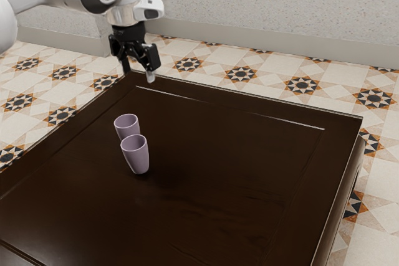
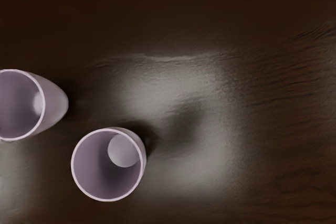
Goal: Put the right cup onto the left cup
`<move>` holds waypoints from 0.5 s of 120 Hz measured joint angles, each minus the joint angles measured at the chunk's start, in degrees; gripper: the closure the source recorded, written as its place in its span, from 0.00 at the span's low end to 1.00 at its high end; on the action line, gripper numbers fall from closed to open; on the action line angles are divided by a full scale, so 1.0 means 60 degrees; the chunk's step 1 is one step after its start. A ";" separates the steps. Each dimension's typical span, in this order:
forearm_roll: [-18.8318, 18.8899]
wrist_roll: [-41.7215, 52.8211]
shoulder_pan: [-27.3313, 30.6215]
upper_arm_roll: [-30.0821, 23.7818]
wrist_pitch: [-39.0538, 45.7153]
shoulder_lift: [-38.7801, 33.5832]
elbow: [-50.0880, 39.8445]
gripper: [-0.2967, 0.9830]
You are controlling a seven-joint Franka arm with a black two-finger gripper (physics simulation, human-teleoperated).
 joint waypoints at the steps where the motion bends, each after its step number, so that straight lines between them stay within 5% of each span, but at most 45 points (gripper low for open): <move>1: 0.0000 0.0002 0.0000 0.0010 -0.0002 -0.0006 -0.0003 0.23; 60: -0.0421 -0.0070 0.0109 0.0306 0.1370 -0.0151 -0.2612 0.27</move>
